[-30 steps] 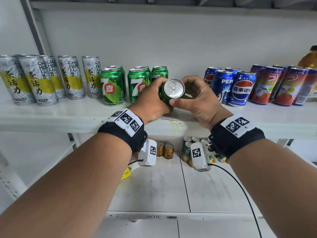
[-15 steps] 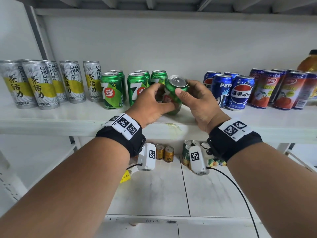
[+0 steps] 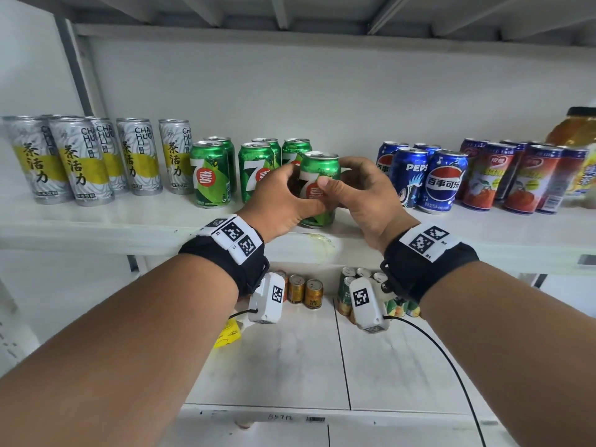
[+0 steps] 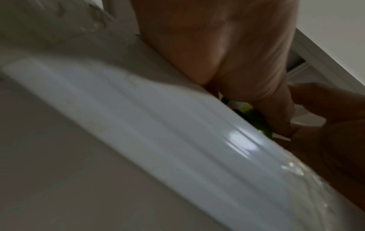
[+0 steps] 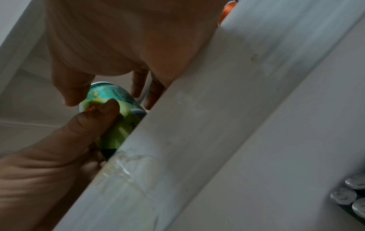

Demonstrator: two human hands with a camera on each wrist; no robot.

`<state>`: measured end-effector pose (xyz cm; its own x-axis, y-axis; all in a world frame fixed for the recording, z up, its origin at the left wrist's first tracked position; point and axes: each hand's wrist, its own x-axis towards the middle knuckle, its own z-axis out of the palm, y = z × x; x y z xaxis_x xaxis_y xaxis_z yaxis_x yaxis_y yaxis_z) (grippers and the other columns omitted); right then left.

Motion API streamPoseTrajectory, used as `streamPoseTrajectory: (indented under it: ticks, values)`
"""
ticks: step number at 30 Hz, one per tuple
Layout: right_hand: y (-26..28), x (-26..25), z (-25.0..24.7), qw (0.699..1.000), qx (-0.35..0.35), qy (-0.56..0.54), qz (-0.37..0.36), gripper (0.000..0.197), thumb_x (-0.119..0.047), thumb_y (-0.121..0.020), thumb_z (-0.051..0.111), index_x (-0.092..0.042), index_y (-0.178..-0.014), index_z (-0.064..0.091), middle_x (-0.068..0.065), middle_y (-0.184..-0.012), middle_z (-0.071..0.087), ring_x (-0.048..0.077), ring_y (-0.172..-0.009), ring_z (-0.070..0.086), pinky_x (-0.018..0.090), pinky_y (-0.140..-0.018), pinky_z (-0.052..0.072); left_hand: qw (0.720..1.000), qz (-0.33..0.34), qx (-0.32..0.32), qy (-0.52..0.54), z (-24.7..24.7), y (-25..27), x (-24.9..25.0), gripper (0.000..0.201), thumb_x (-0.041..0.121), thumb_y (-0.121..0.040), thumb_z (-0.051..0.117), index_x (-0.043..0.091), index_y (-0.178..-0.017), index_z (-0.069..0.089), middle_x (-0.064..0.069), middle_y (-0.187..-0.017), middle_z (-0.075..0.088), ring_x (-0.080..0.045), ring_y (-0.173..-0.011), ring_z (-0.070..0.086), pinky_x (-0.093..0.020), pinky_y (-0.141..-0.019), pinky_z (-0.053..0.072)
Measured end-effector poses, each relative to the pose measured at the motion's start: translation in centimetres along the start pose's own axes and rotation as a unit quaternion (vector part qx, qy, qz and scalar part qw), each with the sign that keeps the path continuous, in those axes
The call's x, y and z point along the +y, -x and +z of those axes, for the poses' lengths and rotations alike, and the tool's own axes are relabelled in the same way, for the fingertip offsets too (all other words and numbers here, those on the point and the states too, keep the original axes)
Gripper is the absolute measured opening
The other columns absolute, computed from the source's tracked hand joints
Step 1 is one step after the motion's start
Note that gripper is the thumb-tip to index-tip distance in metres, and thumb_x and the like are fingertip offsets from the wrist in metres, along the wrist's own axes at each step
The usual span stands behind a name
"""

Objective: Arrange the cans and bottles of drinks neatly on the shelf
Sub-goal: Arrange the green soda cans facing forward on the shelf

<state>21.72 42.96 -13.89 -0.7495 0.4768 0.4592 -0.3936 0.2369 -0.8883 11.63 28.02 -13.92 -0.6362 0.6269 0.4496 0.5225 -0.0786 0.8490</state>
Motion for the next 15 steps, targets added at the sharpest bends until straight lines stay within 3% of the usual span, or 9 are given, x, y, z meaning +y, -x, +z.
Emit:
streamPoseTrajectory:
  ticks: [2,5,8,12,15]
  values:
    - [0.0,-0.4,0.1,1.0,-0.009,0.004,-0.002,0.053,-0.028,-0.075,0.094,-0.022,-0.12,0.067,0.014,-0.109,0.071,0.036,-0.108,0.073,0.053,-0.09,0.063,1.0,0.0,0.003,-0.014,0.0,0.1,0.5,0.063,0.019,-0.076,0.098,0.015,-0.13,0.066,-0.002,-0.119,0.078,-0.02,-0.109,0.076,-0.046,-0.1,0.062]
    - [-0.5,-1.4,0.0,0.999,-0.038,0.021,-0.008,0.059,-0.026,-0.069,0.096,-0.018,-0.12,0.066,0.017,-0.112,0.074,0.036,-0.107,0.073,0.048,-0.088,0.064,0.999,-0.007,-0.004,-0.043,-0.3,0.0,1.5,0.066,0.019,-0.075,0.098,0.017,-0.132,0.063,0.0,-0.12,0.076,-0.018,-0.111,0.075,-0.046,-0.101,0.061]
    - [-1.8,-2.8,-0.7,0.993,-0.07,0.079,-0.045,0.052,-0.013,-0.07,0.097,-0.014,-0.113,0.068,0.014,-0.111,0.075,0.024,-0.101,0.073,0.042,-0.09,0.063,0.995,0.012,0.009,-0.094,-0.6,-0.5,2.7,0.069,0.022,-0.073,0.099,0.018,-0.13,0.063,0.002,-0.12,0.075,-0.016,-0.111,0.073,-0.044,-0.101,0.061]
    - [-4.5,-4.9,-1.4,0.987,-0.133,0.052,-0.068,0.026,0.004,-0.084,0.08,-0.01,-0.104,0.069,0.014,-0.099,0.07,0.021,-0.093,0.065,0.042,-0.089,0.056,0.988,0.037,0.047,-0.139,-0.7,-1.8,4.2,0.076,0.017,-0.068,0.098,0.021,-0.131,0.055,0.001,-0.116,0.07,-0.019,-0.106,0.07,-0.04,-0.093,0.061]
    - [-7.3,-5.7,-1.4,0.989,-0.131,0.041,-0.062,0.012,-0.001,-0.095,0.063,-0.009,-0.096,0.073,0.006,-0.086,0.071,0.022,-0.085,0.064,0.04,-0.082,0.051,0.979,0.026,0.047,-0.195,-0.1,-2.7,4.9,0.072,0.026,-0.064,0.097,0.026,-0.123,0.056,0.003,-0.109,0.07,-0.018,-0.098,0.071,-0.036,-0.084,0.062]
